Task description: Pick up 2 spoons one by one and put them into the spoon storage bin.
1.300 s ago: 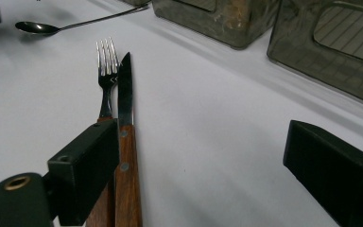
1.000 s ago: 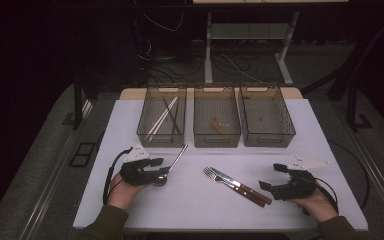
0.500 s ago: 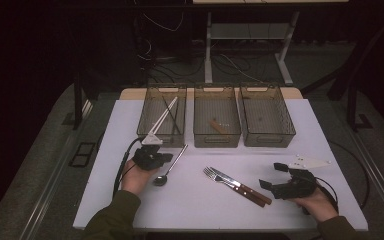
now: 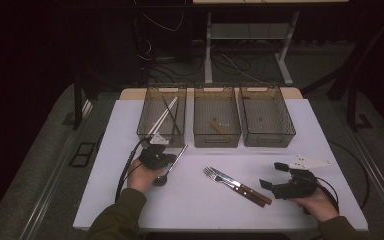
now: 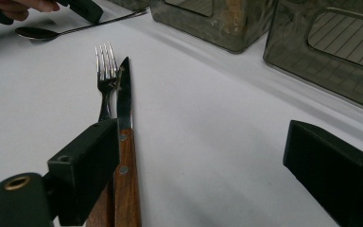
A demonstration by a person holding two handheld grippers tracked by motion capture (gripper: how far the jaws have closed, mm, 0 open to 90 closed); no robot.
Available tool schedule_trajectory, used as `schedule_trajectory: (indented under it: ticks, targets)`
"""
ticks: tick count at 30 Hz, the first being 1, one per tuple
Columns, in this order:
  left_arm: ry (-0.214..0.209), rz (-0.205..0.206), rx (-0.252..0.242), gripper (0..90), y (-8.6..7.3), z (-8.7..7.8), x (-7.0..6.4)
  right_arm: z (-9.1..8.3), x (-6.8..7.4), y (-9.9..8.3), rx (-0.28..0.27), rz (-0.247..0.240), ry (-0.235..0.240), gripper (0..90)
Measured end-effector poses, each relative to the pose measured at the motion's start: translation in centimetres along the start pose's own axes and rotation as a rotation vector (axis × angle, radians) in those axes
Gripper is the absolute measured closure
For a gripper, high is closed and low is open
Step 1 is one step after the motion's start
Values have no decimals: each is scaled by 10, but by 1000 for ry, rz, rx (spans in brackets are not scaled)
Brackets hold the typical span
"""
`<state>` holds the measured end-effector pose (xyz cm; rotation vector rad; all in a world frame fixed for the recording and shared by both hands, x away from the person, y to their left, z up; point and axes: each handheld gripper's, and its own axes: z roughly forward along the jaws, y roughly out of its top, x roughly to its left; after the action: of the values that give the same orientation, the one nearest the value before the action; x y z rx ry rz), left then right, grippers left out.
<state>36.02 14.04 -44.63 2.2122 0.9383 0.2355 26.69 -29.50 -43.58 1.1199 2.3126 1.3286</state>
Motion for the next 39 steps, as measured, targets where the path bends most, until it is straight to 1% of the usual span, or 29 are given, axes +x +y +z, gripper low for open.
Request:
schedule_trajectory:
  ticks: [2,7,14,17,22,23,24,25,26,27,30,35,38,39]
  targets:
    - [-4,12,3,892,1,1,-1,0,0,0,-1,1,1,119]
    - [-19,12,2,892,1,1,-2,1,1,0,4,-8,6,119]
    - [-39,54,16,892,2,2,-7,2,1,0,7,-9,6,119]
    - [-50,58,18,893,3,3,-9,3,2,0,7,-14,10,119]
    - [-62,92,33,893,5,3,-13,3,3,0,11,-16,12,119]
    - [-63,101,44,893,5,3,-14,3,3,0,10,-16,12,119]
    - [-65,102,42,893,6,3,-16,3,3,0,9,-15,12,119]
    - [-68,112,46,894,6,4,-16,3,2,0,9,-15,12,119]
    - [-70,110,47,894,7,4,-18,3,2,0,9,-16,12,120]
    - [-74,120,50,893,7,4,-18,3,2,0,10,-17,11,119]
    - [-90,140,54,894,7,5,-21,3,2,0,9,-19,9,119]
    - [-119,175,76,895,9,5,-26,3,2,0,14,-22,6,120]
    - [-134,185,88,895,10,5,-30,3,2,0,15,-23,5,120]
    - [-134,180,86,895,10,5,-31,3,2,0,15,-22,4,120]
